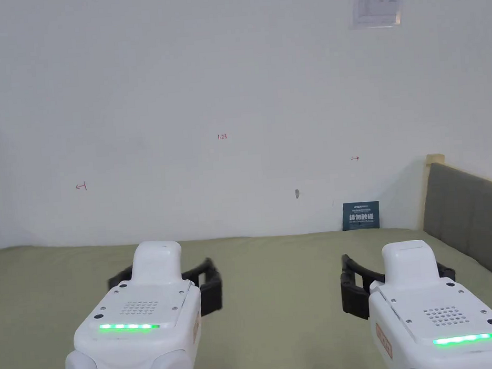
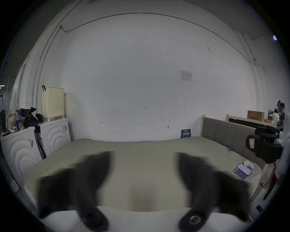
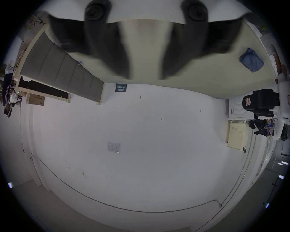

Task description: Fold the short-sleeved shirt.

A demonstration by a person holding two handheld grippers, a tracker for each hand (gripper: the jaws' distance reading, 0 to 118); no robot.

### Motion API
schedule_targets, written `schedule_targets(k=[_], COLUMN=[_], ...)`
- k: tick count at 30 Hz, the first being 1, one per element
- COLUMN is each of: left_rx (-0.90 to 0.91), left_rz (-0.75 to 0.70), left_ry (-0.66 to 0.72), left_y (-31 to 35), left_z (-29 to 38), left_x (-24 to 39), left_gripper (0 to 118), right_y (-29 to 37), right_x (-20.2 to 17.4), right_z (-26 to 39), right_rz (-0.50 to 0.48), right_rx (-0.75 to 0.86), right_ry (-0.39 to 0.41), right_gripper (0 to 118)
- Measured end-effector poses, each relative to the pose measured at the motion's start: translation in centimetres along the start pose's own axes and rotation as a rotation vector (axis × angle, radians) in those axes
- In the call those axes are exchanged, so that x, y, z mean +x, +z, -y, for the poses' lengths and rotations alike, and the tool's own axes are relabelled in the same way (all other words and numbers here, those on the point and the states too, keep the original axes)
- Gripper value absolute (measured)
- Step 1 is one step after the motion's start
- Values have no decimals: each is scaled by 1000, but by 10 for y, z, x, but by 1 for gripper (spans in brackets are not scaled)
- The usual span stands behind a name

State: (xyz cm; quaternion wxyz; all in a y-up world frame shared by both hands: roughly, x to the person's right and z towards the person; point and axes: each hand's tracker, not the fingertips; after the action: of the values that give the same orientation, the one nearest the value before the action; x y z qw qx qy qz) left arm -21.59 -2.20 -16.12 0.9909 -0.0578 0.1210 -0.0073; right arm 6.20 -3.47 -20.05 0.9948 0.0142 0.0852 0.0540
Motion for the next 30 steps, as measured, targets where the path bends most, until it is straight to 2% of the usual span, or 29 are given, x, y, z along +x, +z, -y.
schedule_targets(k=[1, 3, 10, 13, 17, 18, 21, 23, 25, 30], left_rx=[-5, 36, -14, -88, -23, -17, -21, -61, -94, -60], left_rz=[-2, -21, -30, -58, 132, 137, 45, -17, -25, 14], left_ry=[2, -6, -88, -107, -32, -8, 19, -32, -86, -99], left_y=[0, 0, 0, -1, 5, 7, 10, 9, 7, 10], left_z=[1, 4, 0, -8, -8, -8, -12, -17, -22, -25], left_x=[-2, -4, 5, 14, 9, 10, 12, 19, 18, 19], left_gripper=[118, 118, 118, 118, 118, 118, 118, 118, 118, 118], right_y=[-1, -2, -3, -2, 0, 1, 3, 3, 4, 6], right_x=[1, 5, 8, 8, 7, 7, 8, 8, 9, 10], right_z=[0, -2, -5, -5, -7, -8, -8, -9, -9, -11], right_rz=[-1, -6, -18, -27, -28, -29, -33, -34, -34, -36], right_rx=[8, 10, -19, -21, -20, -17, -19, -21, -21, -20], right_ry=[-9, -31, -43, -50, -36, -36, -36, -34, -33, -36], right_gripper=[76, 76, 76, 76, 76, 76, 76, 76, 76, 76])
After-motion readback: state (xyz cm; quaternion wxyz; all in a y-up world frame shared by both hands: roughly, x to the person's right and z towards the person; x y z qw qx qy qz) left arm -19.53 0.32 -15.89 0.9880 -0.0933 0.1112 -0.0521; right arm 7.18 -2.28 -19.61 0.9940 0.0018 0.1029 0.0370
